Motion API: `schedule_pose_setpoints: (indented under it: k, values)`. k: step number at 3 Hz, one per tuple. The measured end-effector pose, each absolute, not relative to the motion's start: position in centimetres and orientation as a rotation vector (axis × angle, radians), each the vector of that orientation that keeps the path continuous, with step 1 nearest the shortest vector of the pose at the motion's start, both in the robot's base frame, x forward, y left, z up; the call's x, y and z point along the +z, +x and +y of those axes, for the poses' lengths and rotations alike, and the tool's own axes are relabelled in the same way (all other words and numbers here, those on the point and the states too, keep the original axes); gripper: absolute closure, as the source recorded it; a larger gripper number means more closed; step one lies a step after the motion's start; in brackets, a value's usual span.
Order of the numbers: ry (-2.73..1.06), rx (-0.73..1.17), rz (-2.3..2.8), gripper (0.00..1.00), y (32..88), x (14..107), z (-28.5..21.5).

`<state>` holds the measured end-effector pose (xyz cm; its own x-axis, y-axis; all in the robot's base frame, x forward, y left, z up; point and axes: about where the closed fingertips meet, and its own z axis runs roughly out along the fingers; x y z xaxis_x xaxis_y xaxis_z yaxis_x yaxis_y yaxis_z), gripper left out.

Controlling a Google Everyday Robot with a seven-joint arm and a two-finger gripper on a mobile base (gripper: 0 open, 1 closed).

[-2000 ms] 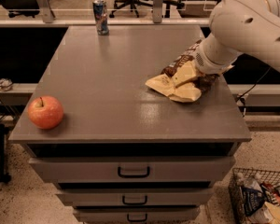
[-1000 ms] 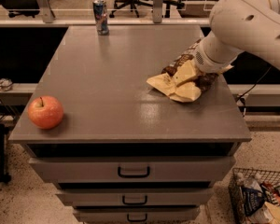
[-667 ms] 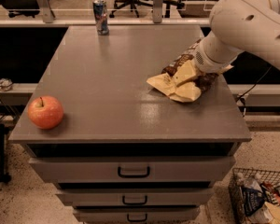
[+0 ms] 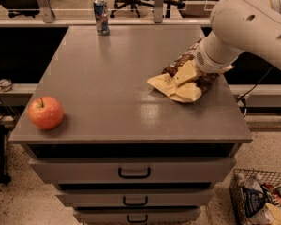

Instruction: Move brown chip bag near redbull can

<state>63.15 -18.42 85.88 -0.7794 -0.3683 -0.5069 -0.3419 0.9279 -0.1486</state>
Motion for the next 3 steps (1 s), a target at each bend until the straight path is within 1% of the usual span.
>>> schedule_pose_setpoints:
  k: [1,2,3]
  values:
    - [-0.48,-0.066,2.539,0.15,63.6,86.1,-19.1]
    - [-0.408,-0.091,2.473,0.01,63.4,91.0,-20.2]
    - [-0.381,-0.105,2.417,0.22,63.0,94.1,-20.3]
